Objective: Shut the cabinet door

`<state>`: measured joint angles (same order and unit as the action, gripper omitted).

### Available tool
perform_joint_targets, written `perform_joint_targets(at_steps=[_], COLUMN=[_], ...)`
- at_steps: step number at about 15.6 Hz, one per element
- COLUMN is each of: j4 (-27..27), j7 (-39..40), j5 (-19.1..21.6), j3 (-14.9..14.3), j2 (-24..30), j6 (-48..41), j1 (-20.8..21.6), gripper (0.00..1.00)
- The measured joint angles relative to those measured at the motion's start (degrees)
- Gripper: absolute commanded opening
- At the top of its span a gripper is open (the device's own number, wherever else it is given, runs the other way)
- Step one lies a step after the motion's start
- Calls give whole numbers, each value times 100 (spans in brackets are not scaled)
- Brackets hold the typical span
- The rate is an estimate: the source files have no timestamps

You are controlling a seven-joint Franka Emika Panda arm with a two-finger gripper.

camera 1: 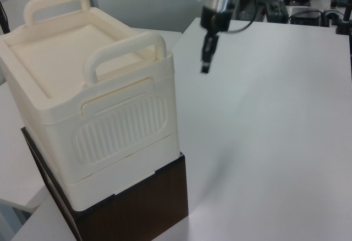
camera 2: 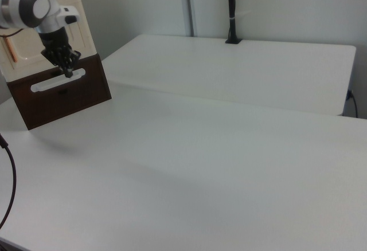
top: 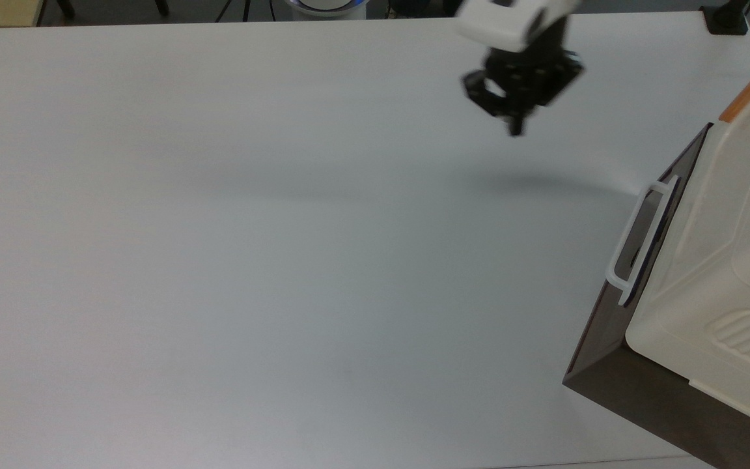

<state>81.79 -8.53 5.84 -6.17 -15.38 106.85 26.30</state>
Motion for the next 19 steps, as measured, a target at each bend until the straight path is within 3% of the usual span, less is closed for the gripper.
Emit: perform_joint_targets(at_steps=[1,3,5,6,7,11,19], j4=[32,84,221,351,499,965,1085], j7=[127,275,450,552,610,639,829], j5=[0,-24,-191,-321,-475,-815,-832], j3=[-2,-1,2,13,38,173,207], j2=[173,489,721,858,997,1473,1916], j6=[-580,-1488,-1835,-1930,-1971,-1978,-1978], j1=[-251,-708,-1028,-1197,-1353,-1855,-2385], gripper=[22,46,73,95,100,100,100])
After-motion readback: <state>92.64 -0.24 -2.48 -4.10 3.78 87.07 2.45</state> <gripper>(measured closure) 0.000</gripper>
